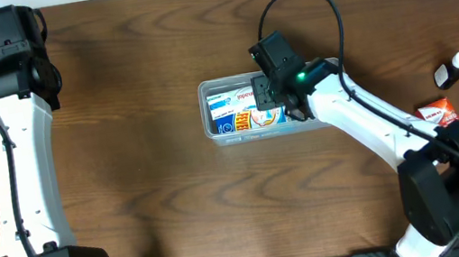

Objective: Pack container
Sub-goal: 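Lift the tin and carry it left over the container, then lower the tin into the container and open the right gripper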

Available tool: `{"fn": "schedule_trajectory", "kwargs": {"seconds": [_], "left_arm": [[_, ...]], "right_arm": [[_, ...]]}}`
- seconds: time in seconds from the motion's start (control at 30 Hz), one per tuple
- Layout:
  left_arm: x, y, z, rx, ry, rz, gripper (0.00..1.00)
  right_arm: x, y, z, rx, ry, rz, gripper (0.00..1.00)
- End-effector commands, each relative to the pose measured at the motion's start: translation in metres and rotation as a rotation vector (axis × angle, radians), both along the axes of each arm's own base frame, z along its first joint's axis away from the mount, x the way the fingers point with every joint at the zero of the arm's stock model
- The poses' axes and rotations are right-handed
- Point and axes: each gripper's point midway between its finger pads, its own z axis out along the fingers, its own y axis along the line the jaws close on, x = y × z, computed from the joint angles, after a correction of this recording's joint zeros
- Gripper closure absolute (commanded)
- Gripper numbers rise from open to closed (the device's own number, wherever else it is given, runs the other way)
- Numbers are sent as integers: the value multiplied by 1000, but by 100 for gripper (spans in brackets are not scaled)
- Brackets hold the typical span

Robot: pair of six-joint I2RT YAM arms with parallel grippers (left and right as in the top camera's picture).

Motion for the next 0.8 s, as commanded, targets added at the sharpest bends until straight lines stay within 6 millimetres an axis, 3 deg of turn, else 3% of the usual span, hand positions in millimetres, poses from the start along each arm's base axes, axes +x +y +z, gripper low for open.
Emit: {"fn": "schedule_trajectory", "kwargs": {"seconds": [0.0,0.37,0.77], "left_arm": [[-1,2,0,11,7,4,2],[-1,2,0,11,7,4,2],[-1,2,0,11,7,4,2]], "right_arm": [[0,3,-3,-2,11,-8,44],[-8,0,-10,-18,39,-4,44],[-22,0,-16,12,97,-119,42]]}}
